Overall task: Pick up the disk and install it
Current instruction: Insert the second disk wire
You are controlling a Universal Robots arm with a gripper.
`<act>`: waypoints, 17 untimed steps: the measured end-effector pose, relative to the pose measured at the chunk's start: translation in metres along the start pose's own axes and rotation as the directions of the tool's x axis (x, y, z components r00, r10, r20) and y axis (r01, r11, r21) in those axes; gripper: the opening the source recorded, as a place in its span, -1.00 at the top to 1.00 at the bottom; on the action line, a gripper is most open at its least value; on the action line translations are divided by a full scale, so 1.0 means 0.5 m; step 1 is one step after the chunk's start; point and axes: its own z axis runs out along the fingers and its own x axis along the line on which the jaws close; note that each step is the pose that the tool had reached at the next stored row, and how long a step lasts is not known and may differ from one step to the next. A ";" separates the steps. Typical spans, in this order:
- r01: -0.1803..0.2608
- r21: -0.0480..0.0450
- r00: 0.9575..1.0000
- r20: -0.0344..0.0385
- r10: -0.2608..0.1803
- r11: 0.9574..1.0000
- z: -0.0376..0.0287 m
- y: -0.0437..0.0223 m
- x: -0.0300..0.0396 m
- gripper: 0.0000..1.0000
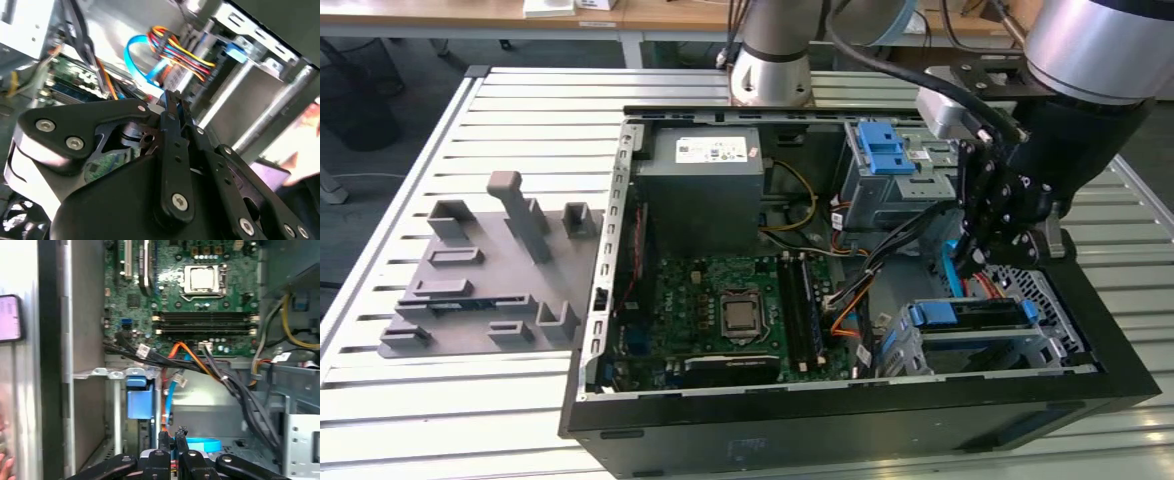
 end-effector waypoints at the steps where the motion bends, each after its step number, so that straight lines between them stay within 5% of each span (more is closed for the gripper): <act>1: 0.000 0.000 1.000 0.009 0.000 1.000 0.001 0.000 0.001 0.68; 6: -0.001 0.000 1.000 0.028 0.001 1.000 0.013 0.000 0.020 0.68; 12: -0.001 -0.001 1.000 0.029 0.001 1.000 0.019 0.000 0.038 0.68; 17: -0.001 -0.001 0.999 0.039 0.001 1.000 0.023 0.000 0.054 0.68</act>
